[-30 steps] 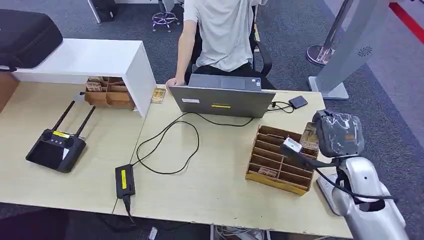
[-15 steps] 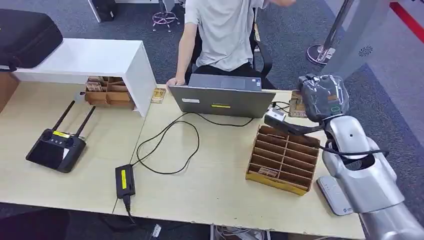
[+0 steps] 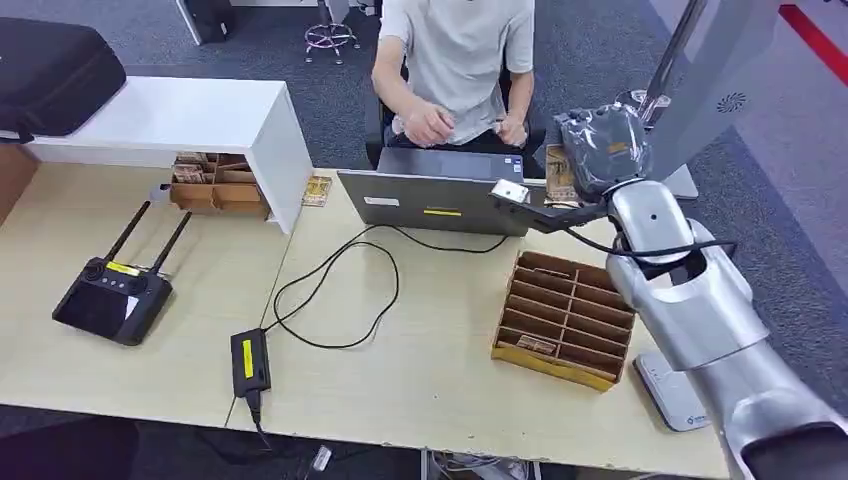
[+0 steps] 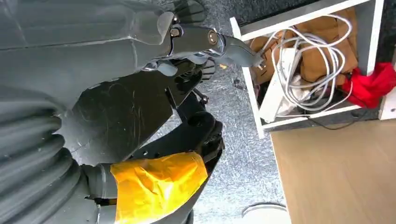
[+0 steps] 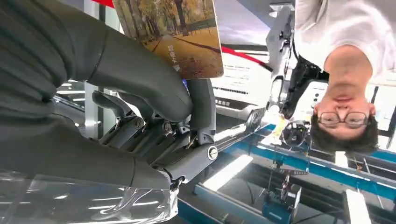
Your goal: Pass the card to the sensor for recognition and then transmit it.
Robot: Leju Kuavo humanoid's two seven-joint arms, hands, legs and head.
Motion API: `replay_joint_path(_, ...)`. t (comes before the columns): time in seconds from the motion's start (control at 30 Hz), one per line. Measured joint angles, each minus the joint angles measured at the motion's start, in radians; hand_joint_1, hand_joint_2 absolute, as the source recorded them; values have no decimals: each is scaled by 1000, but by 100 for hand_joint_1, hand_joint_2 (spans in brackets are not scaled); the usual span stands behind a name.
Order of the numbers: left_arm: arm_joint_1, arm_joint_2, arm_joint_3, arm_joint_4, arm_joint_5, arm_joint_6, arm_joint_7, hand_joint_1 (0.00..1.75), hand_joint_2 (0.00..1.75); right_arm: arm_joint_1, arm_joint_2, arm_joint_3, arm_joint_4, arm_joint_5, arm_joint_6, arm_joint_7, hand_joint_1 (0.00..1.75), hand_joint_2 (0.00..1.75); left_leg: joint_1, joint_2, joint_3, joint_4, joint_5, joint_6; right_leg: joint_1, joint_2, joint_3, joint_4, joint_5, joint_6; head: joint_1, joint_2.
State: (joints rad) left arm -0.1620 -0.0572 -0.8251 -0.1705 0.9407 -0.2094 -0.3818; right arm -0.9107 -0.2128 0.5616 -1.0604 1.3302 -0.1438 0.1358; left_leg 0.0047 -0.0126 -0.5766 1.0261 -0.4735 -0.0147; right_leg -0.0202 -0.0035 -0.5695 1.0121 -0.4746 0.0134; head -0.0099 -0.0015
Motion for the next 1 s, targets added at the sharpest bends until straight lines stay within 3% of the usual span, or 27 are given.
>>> replay_joint_path(0.3, -5, -6, -4, 0, -18, -7, 13, 0, 175, -77, 61, 34, 125, 9, -2, 18, 171, 175, 0, 0, 0, 0, 0, 0, 0, 0, 0, 0, 0, 0, 0, 0)
replay_joint_path(0.67, -8, -11, -5, -1, -26, -11, 14, 0, 175, -119, 87, 49, 204, 10, -13, 26, 171, 175, 0, 0, 0, 0, 0, 0, 0, 0, 0, 0, 0, 0, 0, 0)
replay_joint_path(0.7, -8, -11, -5, -1, -26, -11, 14, 0, 175, -119, 87, 49, 206, 10, -14, 26, 0, 175, 0, 0, 0, 0, 0, 0, 0, 0, 0, 0, 0, 0, 0, 0)
replay_joint_path(1.0, -9, -11, -5, -1, -24, -17, -1, 0, 175, -120, 89, 49, 223, 7, -15, 26, 0, 175, 0, 0, 0, 0, 0, 0, 0, 0, 0, 0, 0, 0, 0, 0)
